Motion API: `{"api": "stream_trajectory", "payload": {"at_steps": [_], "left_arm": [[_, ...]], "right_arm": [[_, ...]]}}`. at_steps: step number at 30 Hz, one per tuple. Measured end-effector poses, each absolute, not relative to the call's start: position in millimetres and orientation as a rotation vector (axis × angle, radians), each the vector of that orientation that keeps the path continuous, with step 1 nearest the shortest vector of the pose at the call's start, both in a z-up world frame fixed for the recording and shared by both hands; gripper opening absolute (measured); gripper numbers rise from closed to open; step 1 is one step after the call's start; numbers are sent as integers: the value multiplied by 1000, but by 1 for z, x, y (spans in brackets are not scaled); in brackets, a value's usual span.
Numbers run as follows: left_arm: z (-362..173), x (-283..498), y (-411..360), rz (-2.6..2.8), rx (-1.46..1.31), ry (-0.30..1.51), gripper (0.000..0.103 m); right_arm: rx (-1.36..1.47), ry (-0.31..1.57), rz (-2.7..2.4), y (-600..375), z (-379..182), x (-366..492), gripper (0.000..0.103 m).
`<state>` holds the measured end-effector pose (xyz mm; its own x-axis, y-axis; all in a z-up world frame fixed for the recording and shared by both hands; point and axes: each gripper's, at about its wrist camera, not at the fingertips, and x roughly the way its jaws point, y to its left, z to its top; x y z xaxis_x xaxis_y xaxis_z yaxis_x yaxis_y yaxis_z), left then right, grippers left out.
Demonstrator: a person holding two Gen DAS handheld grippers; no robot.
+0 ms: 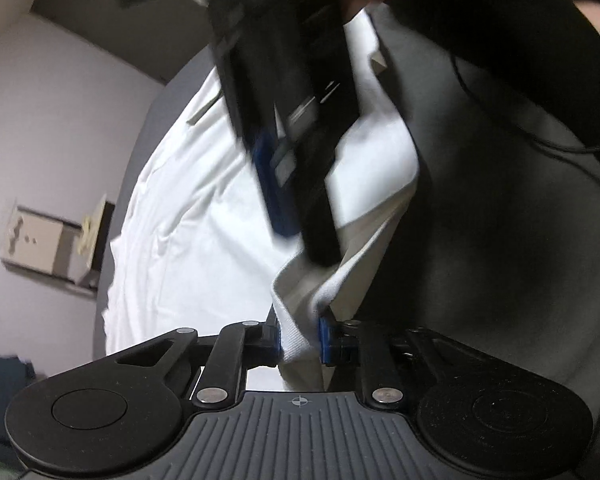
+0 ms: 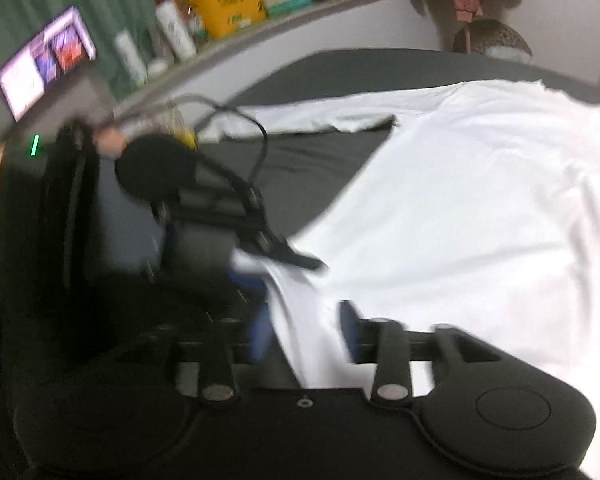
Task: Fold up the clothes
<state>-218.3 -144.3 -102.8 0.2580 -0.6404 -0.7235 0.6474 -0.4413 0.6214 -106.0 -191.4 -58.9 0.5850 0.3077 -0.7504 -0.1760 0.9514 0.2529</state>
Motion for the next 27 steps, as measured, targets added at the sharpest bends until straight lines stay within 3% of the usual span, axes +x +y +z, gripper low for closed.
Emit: {"api": "stream_trajectory", "payload": {"at_steps": [2, 4, 8, 16, 17, 19, 20, 27], "left_arm": [[-96, -209, -141, -1465, 1366, 45, 17], [-84, -203, -132, -1465, 1317, 102, 10], [-77, -184, -121, -1470, 1260, 186, 9], [-74, -176, -89, -1446, 1212, 261, 7], [-74, -177, -86, -1452, 1215, 274, 7], [-73, -184, -75, -1464, 1245, 291, 7], [-73, -188, -70, -1470, 1260, 299, 6], [-65, -184, -59, -1545, 1329, 397, 6]], "right_arm": [[-13, 1010, 255, -188, -55, -111, 59], [-234, 1125, 251, -175, -55, -121, 62], [-640, 1208, 241, -147, -72, -147, 70], [-852, 1220, 91, -113, -129, -142, 72], [-864, 1206, 81, -112, -129, -141, 69], [-886, 1177, 61, -109, -129, -138, 36], [-889, 1165, 57, -109, -128, -137, 7], [-787, 1156, 222, -115, -112, -152, 4]]}}
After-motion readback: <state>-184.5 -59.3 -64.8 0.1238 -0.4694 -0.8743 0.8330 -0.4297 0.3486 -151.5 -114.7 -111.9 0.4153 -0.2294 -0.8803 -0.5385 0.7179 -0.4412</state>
